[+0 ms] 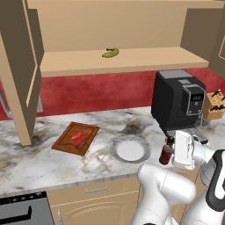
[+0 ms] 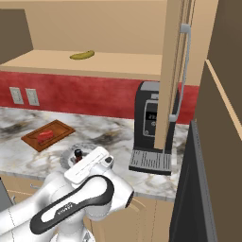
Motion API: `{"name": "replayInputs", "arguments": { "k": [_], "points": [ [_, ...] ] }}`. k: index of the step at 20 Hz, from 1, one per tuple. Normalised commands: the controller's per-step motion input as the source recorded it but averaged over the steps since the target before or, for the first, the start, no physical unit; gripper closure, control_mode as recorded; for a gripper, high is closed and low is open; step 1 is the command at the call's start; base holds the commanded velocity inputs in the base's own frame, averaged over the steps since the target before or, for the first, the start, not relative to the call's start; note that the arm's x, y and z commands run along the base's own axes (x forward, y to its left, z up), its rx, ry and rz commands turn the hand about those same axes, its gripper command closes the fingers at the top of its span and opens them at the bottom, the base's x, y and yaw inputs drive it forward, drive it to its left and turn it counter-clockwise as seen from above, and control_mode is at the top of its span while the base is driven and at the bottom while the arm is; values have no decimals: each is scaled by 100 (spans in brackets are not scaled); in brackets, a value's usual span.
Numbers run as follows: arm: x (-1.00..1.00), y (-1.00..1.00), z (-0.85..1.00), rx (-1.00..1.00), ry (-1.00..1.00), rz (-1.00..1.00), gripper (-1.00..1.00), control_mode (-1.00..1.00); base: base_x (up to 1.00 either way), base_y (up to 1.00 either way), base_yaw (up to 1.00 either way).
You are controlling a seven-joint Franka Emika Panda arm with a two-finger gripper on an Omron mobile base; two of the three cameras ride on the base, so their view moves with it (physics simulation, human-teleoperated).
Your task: Pick the steak from the plate and place it on the cutting board. Then pick the condiment bottle from the cabinet and place it next to the cutting board.
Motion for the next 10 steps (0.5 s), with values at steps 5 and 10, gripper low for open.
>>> {"name": "replayInputs", "arguments": {
  "k": [5,10],
  "points": [
    [29,-26,-2,0,0,0,100,-100,0,0,0],
    [20,-33,-9,0,0,0,100,-100,0,0,0]
  ]
}}
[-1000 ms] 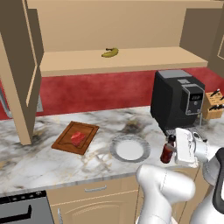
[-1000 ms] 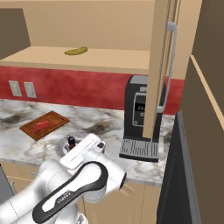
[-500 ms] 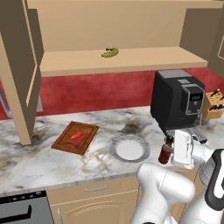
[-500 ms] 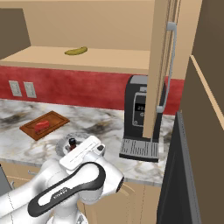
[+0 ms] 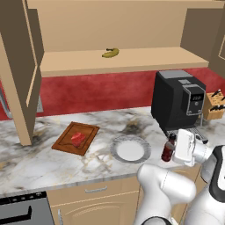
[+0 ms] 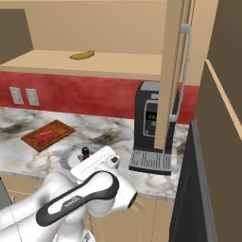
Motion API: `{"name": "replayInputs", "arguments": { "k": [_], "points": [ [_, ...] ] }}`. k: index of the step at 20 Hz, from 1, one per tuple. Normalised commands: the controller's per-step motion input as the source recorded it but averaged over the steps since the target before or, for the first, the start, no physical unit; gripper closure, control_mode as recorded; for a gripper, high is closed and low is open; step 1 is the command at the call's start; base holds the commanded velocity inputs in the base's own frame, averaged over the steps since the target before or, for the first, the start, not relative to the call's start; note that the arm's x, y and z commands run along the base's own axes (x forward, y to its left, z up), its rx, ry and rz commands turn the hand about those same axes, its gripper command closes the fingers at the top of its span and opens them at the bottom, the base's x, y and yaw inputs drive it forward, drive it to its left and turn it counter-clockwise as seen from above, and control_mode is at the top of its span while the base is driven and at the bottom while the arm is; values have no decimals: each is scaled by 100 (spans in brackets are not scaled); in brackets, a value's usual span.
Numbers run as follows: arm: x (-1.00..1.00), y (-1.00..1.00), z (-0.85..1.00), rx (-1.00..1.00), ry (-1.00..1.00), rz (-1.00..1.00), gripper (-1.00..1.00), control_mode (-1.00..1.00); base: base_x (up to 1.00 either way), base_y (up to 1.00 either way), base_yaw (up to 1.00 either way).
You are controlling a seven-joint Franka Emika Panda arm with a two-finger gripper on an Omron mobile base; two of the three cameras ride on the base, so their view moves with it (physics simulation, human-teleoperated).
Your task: Pick the steak from the plate and place it on the cutting board. Then pick the condiment bottle from the cabinet and place it next to the cutting board.
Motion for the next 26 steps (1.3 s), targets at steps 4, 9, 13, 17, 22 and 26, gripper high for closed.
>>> {"name": "replayInputs", "arguments": {
  "k": [4,9,13,17,22,26],
  "points": [
    [16,-29,-12,0,0,0,100,-100,0,0,0],
    [16,-19,-19,0,0,0,100,-100,0,0,0],
    [12,-11,-18,0,-1,0,100,-100,0,0,0],
    [6,-4,-16,0,-2,0,100,-100,0,0,0],
    [0,0,-16,0,-3,0,100,-100,0,0,0],
    [0,0,-14,0,-3,0,100,-100,0,0,0]
  ]
}}
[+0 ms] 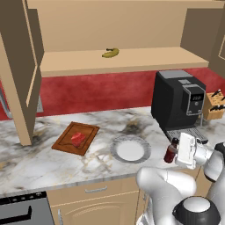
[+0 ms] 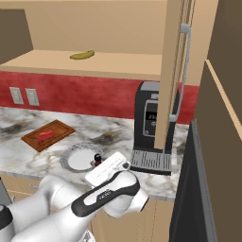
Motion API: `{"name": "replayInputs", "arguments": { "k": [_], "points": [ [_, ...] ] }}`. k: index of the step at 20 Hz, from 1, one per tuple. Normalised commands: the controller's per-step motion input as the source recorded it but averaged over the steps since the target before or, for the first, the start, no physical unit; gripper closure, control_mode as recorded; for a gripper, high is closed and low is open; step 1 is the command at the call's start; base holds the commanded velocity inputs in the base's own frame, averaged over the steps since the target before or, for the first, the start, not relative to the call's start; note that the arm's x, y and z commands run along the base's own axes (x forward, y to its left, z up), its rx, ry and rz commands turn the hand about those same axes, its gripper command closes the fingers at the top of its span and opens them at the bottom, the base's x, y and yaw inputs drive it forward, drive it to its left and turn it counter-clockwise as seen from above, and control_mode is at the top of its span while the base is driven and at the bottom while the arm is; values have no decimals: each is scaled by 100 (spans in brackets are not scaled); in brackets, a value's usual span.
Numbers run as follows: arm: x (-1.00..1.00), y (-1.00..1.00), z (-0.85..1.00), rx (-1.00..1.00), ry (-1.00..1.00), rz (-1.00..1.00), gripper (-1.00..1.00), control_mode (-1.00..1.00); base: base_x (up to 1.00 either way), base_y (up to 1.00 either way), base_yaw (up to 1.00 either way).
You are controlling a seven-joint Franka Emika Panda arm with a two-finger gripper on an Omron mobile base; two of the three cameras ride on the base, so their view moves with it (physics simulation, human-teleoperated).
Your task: Pick the steak from the plate and place it on the cutting board. Then pick the condiment bottle from the cabinet and place it next to the cutting board.
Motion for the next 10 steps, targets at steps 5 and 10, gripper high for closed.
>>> {"name": "replayInputs", "arguments": {
  "k": [5,10],
  "points": [
    [0,0,-15,0,-2,0,100,-100,0,0,0],
    [0,0,-21,-2,-2,0,100,-100,0,0,0]
  ]
}}
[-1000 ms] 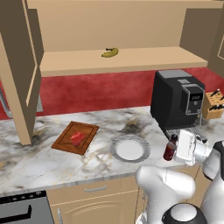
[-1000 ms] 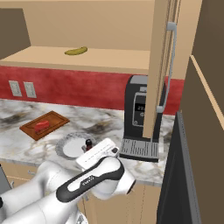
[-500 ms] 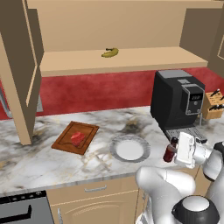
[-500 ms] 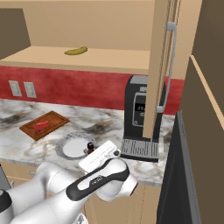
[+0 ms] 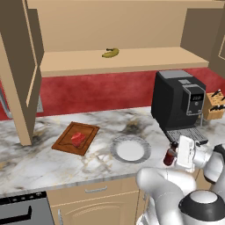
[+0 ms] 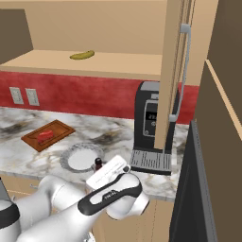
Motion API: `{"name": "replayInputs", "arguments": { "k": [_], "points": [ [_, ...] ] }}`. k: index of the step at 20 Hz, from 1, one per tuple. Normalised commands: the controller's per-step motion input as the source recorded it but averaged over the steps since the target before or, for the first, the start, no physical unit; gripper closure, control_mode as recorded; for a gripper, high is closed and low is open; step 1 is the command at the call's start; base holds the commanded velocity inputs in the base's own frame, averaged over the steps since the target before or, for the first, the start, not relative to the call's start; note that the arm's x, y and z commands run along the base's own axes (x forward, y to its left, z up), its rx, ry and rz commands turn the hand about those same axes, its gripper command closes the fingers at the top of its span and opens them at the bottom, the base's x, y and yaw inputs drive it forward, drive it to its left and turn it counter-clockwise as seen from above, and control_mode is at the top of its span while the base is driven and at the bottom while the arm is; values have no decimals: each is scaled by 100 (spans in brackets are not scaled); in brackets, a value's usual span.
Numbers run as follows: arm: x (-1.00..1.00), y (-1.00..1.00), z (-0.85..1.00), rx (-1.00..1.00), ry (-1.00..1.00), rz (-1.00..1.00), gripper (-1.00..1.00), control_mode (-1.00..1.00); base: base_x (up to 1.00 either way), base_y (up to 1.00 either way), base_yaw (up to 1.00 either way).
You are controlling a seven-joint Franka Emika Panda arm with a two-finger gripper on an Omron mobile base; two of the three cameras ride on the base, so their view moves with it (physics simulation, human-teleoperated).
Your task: Pick the steak from the plate and place it on the cutting board. Then pick the condiment bottle from the cabinet and place it next to the cutting board.
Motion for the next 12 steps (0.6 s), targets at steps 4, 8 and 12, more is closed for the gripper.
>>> {"name": "replayInputs", "arguments": {
  "k": [4,8,12],
  "points": [
    [2,0,-26,-3,-1,0,100,-100,0,0,0],
    [8,0,-12,-2,0,0,100,-100,0,0,0],
    [15,0,0,0,1,-2,100,-100,0,0,0]
  ]
}}
